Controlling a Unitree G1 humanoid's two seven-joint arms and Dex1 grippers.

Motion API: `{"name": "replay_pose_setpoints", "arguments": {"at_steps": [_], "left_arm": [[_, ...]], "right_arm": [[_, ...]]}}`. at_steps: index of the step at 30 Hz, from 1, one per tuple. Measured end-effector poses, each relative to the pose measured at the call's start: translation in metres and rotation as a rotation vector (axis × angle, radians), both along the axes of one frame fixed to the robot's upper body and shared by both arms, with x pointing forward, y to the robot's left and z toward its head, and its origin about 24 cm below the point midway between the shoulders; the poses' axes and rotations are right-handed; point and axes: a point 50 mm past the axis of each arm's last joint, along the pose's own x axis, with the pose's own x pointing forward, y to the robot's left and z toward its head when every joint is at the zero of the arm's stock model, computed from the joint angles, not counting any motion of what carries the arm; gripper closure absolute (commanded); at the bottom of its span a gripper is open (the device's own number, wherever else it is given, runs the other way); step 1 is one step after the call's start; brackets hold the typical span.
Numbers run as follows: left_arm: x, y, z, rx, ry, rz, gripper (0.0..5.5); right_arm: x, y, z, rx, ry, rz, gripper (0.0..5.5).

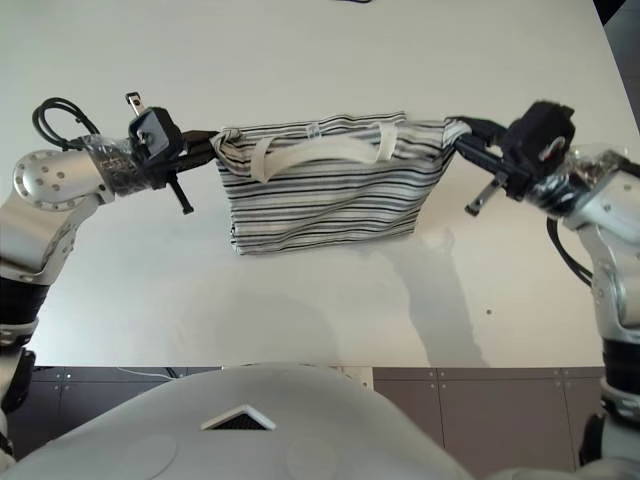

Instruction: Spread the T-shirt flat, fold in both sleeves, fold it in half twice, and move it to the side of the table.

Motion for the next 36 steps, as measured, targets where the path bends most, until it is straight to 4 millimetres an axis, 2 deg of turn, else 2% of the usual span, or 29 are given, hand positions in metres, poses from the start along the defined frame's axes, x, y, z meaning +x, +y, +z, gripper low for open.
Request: {"name": "replay_pose_setpoints", "arguments": {"at_steps": [3,7,12,17,19,23,25,27,31,34,36], "left_arm": [[0.009,0.002,-0.003,-0.009,0.026,0.056,5.4],[0.021,-0.007,-0.017,0.016,0.054,0.085,5.4],[0.036,-0.02,-0.042,0.02,0.108,0.152,5.4],[0.039,-0.029,-0.073,0.087,0.129,0.269,4.48],[0.04,-0.032,-0.076,0.089,0.12,0.29,4.2],[0.045,-0.032,-0.08,0.033,0.108,0.417,3.61],[0.054,-0.029,-0.073,-0.012,0.076,0.502,3.36],[0.064,-0.029,-0.061,-0.054,0.018,0.555,3.08],[0.07,-0.027,-0.049,-0.065,-0.079,0.571,2.61],[0.065,-0.046,-0.02,-0.075,-0.241,0.372,2.61],[0.054,-0.067,-0.001,-0.09,-0.331,0.162,2.61]], "right_arm": [[0.024,0.007,-0.013,0.0,0.038,0.011,5.39],[0.048,0.004,-0.041,-0.011,0.126,-0.036,5.39],[0.066,0.0,-0.065,-0.002,0.178,-0.103,5.39],[0.069,0.003,-0.085,0.069,0.136,-0.199,4.36],[0.069,0.003,-0.087,0.071,0.125,-0.216,4.04],[0.072,0.0,-0.098,0.116,0.094,-0.359,3.35],[0.074,-0.004,-0.095,0.138,0.053,-0.43,3.31],[0.076,-0.002,-0.091,0.127,0.018,-0.426,3.31],[0.076,0.017,-0.086,-0.024,-0.068,-0.257,3.31],[0.066,0.021,-0.105,-0.277,-0.063,-0.103,3.31],[0.058,0.015,-0.116,-0.439,-0.06,-0.003,3.31]]}}
